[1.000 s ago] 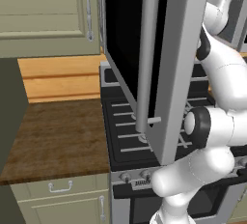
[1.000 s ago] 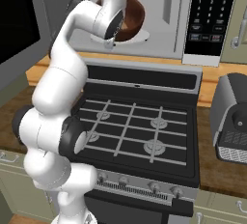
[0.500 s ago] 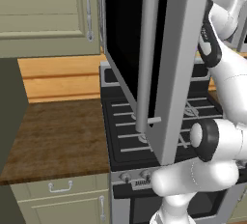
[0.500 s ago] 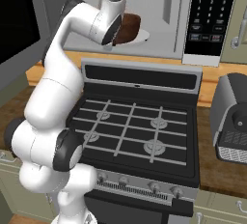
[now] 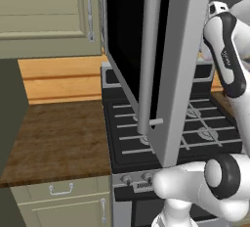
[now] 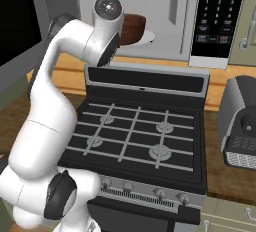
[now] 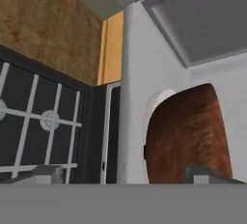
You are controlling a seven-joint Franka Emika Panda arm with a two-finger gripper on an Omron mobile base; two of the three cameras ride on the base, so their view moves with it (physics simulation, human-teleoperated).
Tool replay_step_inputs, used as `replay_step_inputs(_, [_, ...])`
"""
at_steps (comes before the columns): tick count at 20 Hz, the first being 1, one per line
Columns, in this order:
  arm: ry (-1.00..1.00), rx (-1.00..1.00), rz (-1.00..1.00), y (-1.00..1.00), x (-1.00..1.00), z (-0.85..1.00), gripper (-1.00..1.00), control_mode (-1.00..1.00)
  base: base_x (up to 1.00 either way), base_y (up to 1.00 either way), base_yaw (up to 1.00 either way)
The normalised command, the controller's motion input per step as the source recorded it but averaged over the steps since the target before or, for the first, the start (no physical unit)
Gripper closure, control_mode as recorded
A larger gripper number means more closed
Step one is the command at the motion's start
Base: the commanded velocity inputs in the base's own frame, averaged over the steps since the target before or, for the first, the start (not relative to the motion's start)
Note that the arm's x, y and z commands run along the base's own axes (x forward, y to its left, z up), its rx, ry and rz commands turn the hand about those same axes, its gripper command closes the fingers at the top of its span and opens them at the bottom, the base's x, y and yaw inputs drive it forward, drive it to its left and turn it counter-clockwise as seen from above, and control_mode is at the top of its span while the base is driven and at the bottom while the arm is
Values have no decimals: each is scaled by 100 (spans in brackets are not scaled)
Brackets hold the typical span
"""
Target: Pick the sweet potato from the sink and place it in the bowl. Then pick the bowl and place it in the microwave. Then close the microwave door and press the start button.
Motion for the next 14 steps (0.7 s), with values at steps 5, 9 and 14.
replay_step_inputs(5, [0,-8,0,-12,-83,-67,-100,-100,0,0,0])
replay_step_inputs(9, [0,-33,0,0,-44,-100,-100,-100,0,0,0])
replay_step_inputs(14, [1,-48,2,0,-3,-97,-100,-100,0,0,0])
